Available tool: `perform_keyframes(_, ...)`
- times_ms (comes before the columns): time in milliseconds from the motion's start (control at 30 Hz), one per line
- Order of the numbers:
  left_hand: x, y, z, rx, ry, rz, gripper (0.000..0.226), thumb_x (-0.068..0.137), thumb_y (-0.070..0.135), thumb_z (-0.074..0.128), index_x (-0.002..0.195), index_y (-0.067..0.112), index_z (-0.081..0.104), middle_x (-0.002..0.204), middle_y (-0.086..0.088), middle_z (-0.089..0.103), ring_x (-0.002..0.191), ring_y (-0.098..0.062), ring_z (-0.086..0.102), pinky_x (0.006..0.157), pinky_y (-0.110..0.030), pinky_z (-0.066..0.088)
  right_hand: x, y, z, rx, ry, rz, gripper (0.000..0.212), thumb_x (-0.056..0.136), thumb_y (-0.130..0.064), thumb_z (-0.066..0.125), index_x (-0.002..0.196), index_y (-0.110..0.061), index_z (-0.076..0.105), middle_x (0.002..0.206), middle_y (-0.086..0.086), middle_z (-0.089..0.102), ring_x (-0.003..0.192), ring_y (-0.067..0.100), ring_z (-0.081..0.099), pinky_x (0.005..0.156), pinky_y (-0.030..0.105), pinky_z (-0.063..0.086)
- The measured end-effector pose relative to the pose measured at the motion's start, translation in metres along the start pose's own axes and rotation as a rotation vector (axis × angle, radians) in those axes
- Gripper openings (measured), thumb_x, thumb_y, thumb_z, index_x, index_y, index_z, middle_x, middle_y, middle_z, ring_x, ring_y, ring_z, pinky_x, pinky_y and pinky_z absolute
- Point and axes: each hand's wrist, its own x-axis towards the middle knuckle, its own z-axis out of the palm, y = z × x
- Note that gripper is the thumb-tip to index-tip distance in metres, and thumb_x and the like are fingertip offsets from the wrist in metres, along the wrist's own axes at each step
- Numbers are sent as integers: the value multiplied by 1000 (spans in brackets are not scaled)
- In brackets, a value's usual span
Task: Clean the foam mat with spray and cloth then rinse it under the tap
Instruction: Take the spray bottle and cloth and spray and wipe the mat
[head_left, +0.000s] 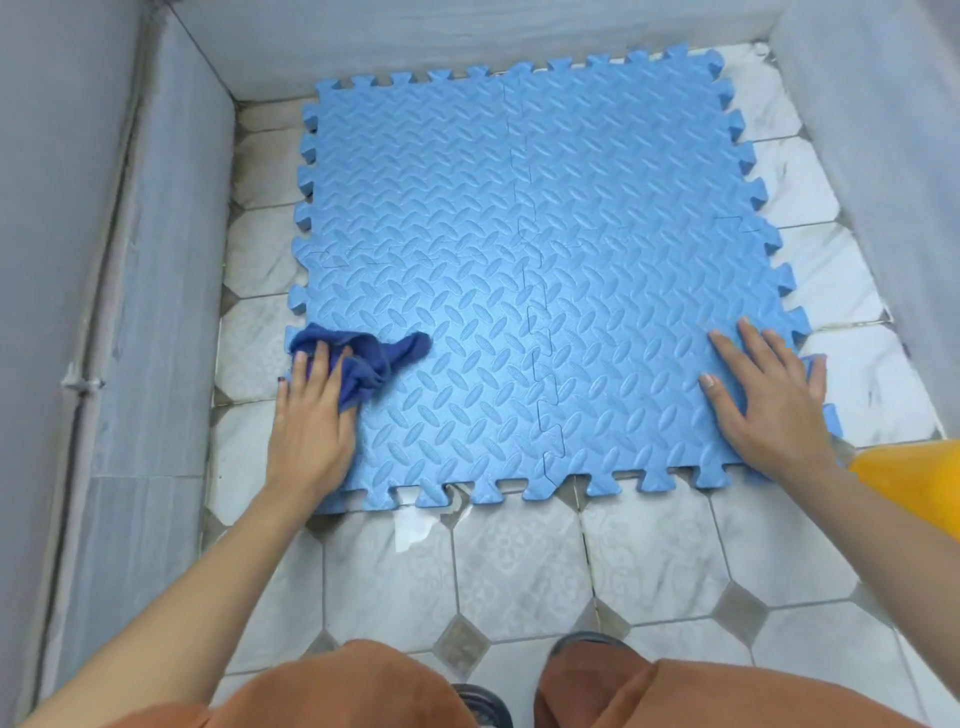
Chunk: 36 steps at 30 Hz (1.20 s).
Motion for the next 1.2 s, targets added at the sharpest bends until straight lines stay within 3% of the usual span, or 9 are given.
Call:
perform_keyframes(133, 7, 47, 5, -16, 9, 96, 62, 91, 33, 24, 151, 18, 24, 159, -10, 17, 146, -36, 10, 117, -52, 14, 3, 18, -7, 112, 120, 24, 53, 93, -38, 40, 141, -20, 53, 150, 9, 46, 136, 36, 35, 113, 51, 28)
perform_keyframes(267, 4, 149, 36, 78, -58, 700, 66, 85, 30, 36, 150, 23, 25, 158, -7, 22, 146, -32, 17, 114, -47, 16, 36, 29, -23, 301, 204, 262, 47, 89, -8, 49, 134, -14, 59, 143, 10, 54, 128, 37, 41, 109, 33, 31)
perform_keyframes(367, 9, 229, 53, 181, -112, 981, 69, 79, 27, 35, 148, 23, 31, 155, -9, 30, 143, -32, 28, 116, -45, 16, 40, 39, -26, 342, 148, 310, 49, 89, -14, 43, 135, -13, 59, 143, 10, 54, 133, 31, 46, 114, 34, 33)
perform_keyframes(500, 52, 288, 54, 94, -184, 918, 67, 83, 29, 23, 150, 24, 26, 159, -5, 21, 146, -27, 20, 118, -40, 9, 24, 34, -6, 341, 127, 263, 48, 103, -12, 37, 150, -16, 39, 157, 7, 35, 145, 21, 32, 119, 31, 25)
perform_keyframes(733, 171, 303, 38, -58, -11, 402, 56, 98, 28, 37, 151, 19, 21, 161, -9, 11, 147, -34, 4, 119, -46, 7, 17, 39, 5, 244, 155, 279, 47, 104, -17, 34, 151, -20, 35, 158, 6, 34, 145, 20, 31, 116, 28, 24)
perform_keyframes(933, 103, 329, 58, 112, -84, 1021, 64, 81, 22, 39, 145, 21, 39, 153, -9, 36, 141, -35, 31, 114, -48, 23, 16, 38, 7, 254, 187, 291, 48, 99, -15, 32, 147, -11, 42, 152, 8, 43, 142, 23, 37, 117, 31, 25)
perform_keyframes(1000, 95, 326, 60, 165, -133, 1100, 63, 81, 25, 35, 145, 23, 39, 153, -6, 36, 140, -31, 33, 115, -45, 24, 15, 38, 7, 272, 198, 280, 51, 97, -15, 32, 147, -12, 42, 150, 6, 46, 140, 22, 40, 117, 36, 30)
perform_keyframes(1100, 130, 314, 50, 100, -113, 942, 60, 89, 27, 29, 149, 25, 29, 159, -2, 23, 146, -25, 20, 118, -41, 13, 15, 38, 4, 280, 213, 280, 47, 101, -16, 33, 147, -13, 40, 149, 4, 46, 139, 21, 40, 116, 37, 31)
perform_keyframes(1200, 178, 262, 28, -12, -65, 568, 56, 96, 24, 38, 151, 23, 23, 161, 1, 13, 148, -23, 9, 119, -42, 9, 15, 38, 1, 282, 201, 300, 45, 102, -11, 35, 148, -12, 39, 150, 4, 45, 140, 22, 39, 115, 37, 30)
